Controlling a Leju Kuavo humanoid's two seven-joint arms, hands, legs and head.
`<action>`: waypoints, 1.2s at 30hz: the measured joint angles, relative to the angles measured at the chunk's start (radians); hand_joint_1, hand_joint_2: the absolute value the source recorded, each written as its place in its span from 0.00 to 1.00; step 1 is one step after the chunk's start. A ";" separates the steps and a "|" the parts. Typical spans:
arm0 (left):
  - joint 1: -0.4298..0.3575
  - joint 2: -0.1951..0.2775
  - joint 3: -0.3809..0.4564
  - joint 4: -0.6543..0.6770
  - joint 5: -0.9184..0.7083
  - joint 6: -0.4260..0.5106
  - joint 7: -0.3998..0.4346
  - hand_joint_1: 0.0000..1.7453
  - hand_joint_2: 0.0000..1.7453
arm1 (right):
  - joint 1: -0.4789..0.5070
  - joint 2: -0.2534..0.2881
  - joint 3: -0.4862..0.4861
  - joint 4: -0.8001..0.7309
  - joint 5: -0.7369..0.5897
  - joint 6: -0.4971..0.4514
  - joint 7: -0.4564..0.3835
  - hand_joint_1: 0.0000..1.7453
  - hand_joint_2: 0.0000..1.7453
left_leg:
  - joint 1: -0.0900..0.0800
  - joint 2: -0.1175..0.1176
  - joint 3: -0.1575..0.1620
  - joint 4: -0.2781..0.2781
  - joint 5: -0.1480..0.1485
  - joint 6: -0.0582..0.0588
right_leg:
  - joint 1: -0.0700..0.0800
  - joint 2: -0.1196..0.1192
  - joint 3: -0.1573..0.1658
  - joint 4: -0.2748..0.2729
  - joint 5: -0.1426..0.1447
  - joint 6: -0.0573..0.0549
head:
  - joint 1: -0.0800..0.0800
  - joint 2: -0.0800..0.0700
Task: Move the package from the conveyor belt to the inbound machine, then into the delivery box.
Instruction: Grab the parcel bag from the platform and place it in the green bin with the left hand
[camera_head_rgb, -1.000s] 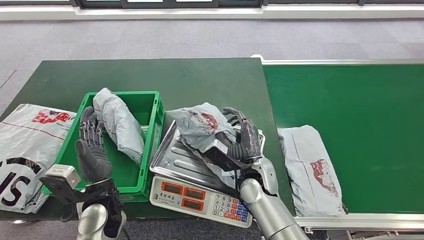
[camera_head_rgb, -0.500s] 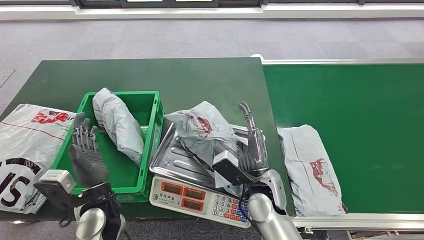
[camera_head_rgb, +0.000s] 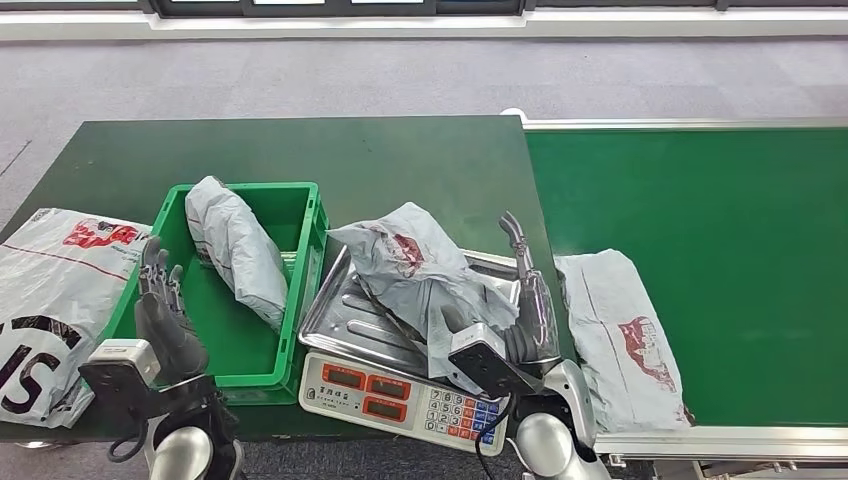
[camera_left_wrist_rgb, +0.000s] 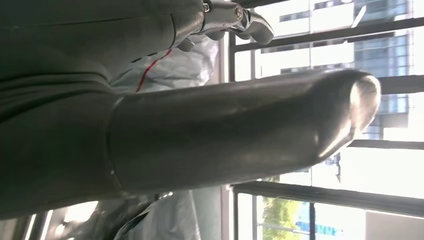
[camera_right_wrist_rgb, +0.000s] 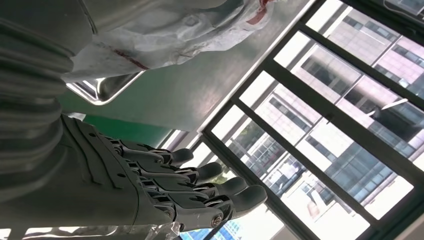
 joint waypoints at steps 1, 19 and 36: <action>0.004 0.001 -0.005 0.000 -0.005 -0.021 0.021 0.00 0.00 | 0.006 -0.002 0.000 -0.009 -0.009 -0.001 -0.008 0.00 1.00 | 0.000 0.000 0.000 0.000 0.000 0.000 | 0.000 0.000 0.000 0.000 0.000 0.000 | 0.000 0.000; -0.229 0.063 -0.076 0.351 -0.371 -0.258 0.201 0.00 1.00 | 0.160 -0.027 -0.044 -0.316 -0.188 -0.224 -0.319 0.00 1.00 | 0.000 0.003 0.001 0.000 0.000 0.000 | 0.000 0.005 0.000 0.000 0.002 0.000 | 0.000 0.000; -0.649 -0.005 -0.358 0.950 -0.593 -0.290 0.192 0.00 1.00 | 0.075 -0.047 -0.039 -0.357 -0.228 -0.243 -0.355 0.00 1.00 | -0.001 0.001 0.000 0.001 0.003 0.002 | -0.001 0.002 0.001 0.000 0.005 0.002 | 0.000 0.000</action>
